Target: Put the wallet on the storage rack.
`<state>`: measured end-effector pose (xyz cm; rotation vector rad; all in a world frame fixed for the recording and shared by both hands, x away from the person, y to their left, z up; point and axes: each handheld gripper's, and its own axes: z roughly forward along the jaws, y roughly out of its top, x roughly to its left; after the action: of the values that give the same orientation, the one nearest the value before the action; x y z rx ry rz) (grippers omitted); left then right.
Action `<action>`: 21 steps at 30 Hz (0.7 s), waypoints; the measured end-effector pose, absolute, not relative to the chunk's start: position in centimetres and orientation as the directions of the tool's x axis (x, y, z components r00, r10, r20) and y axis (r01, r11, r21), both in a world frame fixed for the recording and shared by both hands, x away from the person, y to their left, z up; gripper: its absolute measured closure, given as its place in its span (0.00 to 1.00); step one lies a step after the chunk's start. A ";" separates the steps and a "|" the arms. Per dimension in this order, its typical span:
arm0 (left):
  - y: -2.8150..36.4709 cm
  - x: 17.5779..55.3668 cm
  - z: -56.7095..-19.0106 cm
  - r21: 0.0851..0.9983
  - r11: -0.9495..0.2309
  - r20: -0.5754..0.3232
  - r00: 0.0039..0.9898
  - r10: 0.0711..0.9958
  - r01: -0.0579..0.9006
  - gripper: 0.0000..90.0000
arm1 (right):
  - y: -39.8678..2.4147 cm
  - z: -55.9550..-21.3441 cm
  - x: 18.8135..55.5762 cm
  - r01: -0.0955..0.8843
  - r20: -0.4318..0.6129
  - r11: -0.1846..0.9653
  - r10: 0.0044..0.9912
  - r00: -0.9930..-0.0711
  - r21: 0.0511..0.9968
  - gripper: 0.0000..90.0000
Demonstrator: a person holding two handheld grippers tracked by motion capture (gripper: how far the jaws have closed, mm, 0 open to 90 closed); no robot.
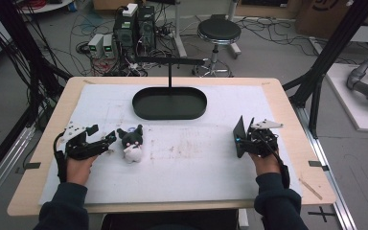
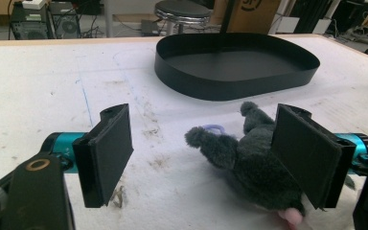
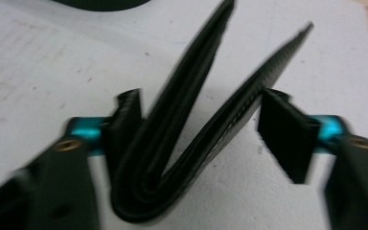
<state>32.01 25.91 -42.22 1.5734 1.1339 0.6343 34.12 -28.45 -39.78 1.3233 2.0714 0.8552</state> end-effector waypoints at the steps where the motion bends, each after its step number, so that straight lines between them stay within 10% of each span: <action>1: 25.9 32.0 -42.2 0.939 -0.003 -0.148 0.409 0.900 0.345 0.24 | -28.5 -39.7 34.1 0.578 -0.098 0.326 0.916 -0.390 0.748 0.65; 4: 26.0 32.0 -42.2 0.938 -0.004 -0.147 0.410 0.900 0.346 0.24 | -28.5 -39.5 34.1 0.571 -0.092 0.333 0.908 -0.409 0.751 0.84; 21: 26.2 31.9 -42.3 0.940 0.001 -0.150 0.409 0.900 0.342 0.24 | -27.7 -36.6 35.0 0.445 -0.073 0.331 0.861 -0.503 0.832 0.86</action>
<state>31.90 26.16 -42.33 1.5667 1.1344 0.6354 35.00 -27.71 -36.62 1.1438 2.0864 1.0666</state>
